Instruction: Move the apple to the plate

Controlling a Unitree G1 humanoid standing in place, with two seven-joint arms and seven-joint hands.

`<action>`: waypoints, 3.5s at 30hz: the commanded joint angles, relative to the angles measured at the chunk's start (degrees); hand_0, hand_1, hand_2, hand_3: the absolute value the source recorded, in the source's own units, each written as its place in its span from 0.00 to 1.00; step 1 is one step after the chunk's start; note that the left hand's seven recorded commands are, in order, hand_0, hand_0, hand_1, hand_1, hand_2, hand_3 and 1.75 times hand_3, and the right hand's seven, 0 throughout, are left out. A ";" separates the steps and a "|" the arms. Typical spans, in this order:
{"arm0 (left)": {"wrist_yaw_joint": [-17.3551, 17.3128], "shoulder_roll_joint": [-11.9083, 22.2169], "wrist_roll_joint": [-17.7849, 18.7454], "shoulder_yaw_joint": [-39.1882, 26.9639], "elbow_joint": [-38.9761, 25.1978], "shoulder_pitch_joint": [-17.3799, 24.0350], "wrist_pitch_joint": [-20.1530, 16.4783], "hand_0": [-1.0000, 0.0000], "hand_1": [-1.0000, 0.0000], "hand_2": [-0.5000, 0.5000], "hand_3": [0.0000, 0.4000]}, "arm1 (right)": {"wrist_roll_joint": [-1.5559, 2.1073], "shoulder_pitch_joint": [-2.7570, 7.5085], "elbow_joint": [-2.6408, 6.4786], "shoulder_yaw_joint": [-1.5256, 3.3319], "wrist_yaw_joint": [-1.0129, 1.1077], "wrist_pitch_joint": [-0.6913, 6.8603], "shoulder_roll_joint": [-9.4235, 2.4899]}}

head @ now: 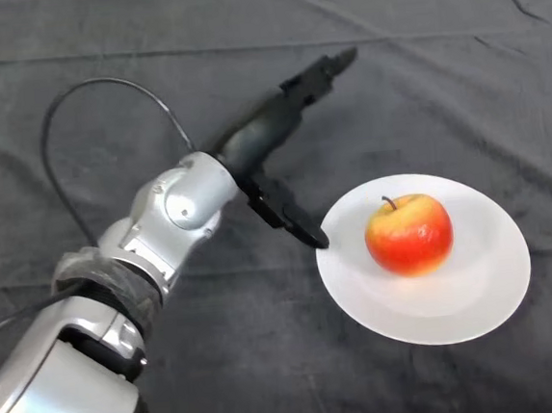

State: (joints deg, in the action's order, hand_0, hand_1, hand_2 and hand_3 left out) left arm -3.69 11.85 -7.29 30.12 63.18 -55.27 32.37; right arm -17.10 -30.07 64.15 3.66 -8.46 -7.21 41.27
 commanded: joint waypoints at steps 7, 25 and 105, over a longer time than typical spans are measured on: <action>-0.89 4.99 2.68 -5.57 0.79 -0.39 2.57 1.00 1.00 0.50 0.00 | -1.34 4.42 3.16 1.74 0.53 0.46 -3.15; -1.10 13.83 8.92 -17.46 1.92 10.40 6.30 1.00 1.00 0.50 0.00 | -1.30 4.50 2.99 1.73 0.55 0.54 -3.15; 7.04 28.19 31.21 -58.23 4.59 29.58 -5.67 1.00 1.00 0.50 0.00 | -1.26 4.61 2.74 1.69 0.61 0.71 -3.14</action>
State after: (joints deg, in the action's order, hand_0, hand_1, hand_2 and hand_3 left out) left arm 3.00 36.18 23.42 -26.32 65.75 -27.50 27.29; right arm -17.12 -29.84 64.73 3.98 -8.46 -7.05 40.86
